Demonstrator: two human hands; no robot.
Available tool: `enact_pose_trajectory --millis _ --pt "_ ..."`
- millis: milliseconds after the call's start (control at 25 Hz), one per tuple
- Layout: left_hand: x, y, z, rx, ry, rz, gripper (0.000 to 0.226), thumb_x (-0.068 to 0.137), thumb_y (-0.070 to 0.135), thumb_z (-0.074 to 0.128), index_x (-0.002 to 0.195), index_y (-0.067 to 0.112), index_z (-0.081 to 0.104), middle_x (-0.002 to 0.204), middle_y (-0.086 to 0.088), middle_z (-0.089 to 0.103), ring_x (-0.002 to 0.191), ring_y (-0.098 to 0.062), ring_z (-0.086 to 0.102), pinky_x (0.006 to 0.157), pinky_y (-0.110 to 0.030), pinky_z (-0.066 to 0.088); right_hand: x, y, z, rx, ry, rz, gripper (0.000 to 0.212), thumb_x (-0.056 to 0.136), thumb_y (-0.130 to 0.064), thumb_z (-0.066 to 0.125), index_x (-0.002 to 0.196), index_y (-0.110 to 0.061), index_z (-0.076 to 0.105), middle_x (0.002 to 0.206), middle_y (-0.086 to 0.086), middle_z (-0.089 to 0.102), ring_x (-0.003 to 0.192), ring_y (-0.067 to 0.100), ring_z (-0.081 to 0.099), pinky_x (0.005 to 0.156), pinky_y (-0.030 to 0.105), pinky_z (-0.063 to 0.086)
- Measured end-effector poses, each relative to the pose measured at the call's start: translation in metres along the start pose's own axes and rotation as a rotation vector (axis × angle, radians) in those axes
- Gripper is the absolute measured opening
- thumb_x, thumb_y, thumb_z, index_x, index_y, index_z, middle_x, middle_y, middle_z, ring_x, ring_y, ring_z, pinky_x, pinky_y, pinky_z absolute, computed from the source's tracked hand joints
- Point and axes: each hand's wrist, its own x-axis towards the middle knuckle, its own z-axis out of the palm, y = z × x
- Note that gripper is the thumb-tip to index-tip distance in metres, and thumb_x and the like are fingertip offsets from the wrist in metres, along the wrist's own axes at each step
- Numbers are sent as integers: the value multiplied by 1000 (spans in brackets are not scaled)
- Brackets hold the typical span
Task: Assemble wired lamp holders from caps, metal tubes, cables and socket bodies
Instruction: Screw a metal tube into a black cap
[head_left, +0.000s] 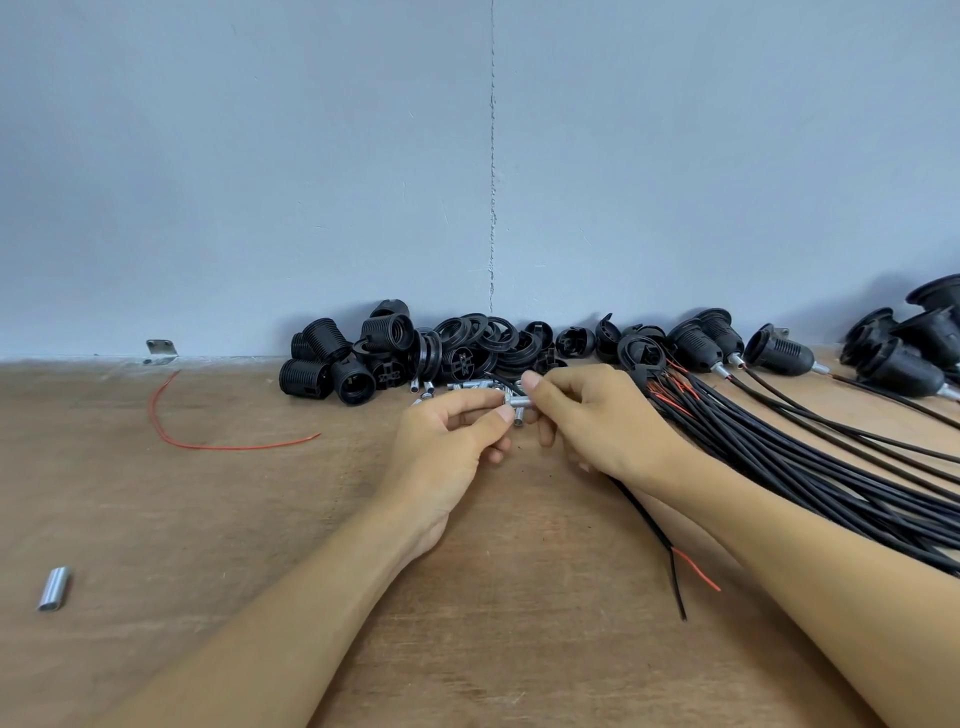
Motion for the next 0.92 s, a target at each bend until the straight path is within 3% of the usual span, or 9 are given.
enact_pose_trajectory --millis 80,160,240,360,520,680,840,920 --pt "0 0 1 14 2 5 15 90 2 73 102 10 74 70 2 73 63 -8 66 59 -17 53 0 0 0 19 17 28 48 102 -49 46 80 -12 66 62 2 69 34 15 48 37 19 37" --pt "0 1 1 13 5 4 15 91 1 72 104 9 73 69 2 72 62 -7 66 59 -17 53 1 0 -3 93 -19 -1 31 100 -40 55 91 -12 65 71 1 71 35 17 47 36 19 34" --pt "-1 2 1 14 2 4 16 91 1 72 104 9 73 70 2 72 62 -8 66 60 -18 54 2 2 -4 97 -53 -19 22 99 -32 59 88 -14 65 71 1 71 35 16 47 36 18 34" --pt "-3 2 2 35 -7 15 16 91 1 73 102 13 74 72 4 73 64 -8 66 61 -18 54 2 3 -1 82 -23 25 46 102 -46 49 74 -12 63 61 7 67 33 16 46 37 15 34" --pt "-3 4 2 33 -4 9 16 91 0 71 105 8 74 74 0 72 62 -7 65 60 -18 54 3 2 -4 124 -73 -7 24 97 -36 63 87 -14 65 63 -2 66 36 15 47 37 19 34" --pt "-5 4 3 58 -11 18 17 90 1 73 100 15 74 73 4 73 63 -6 66 60 -17 54 4 5 -1 90 -39 58 51 101 -52 47 73 -13 63 56 6 65 33 15 45 36 16 34" --pt "-4 4 3 58 3 15 16 91 0 72 103 9 74 77 -2 73 63 -7 65 60 -18 53 4 4 -5 170 -127 27 24 97 -36 63 91 -13 64 68 -1 67 36 15 47 36 20 33" --pt "-4 4 3 61 -2 14 16 91 0 72 102 11 74 75 1 73 63 -6 65 60 -17 53 4 5 -3 134 -139 60 39 101 -43 54 82 -11 64 61 3 66 34 15 45 35 18 32"
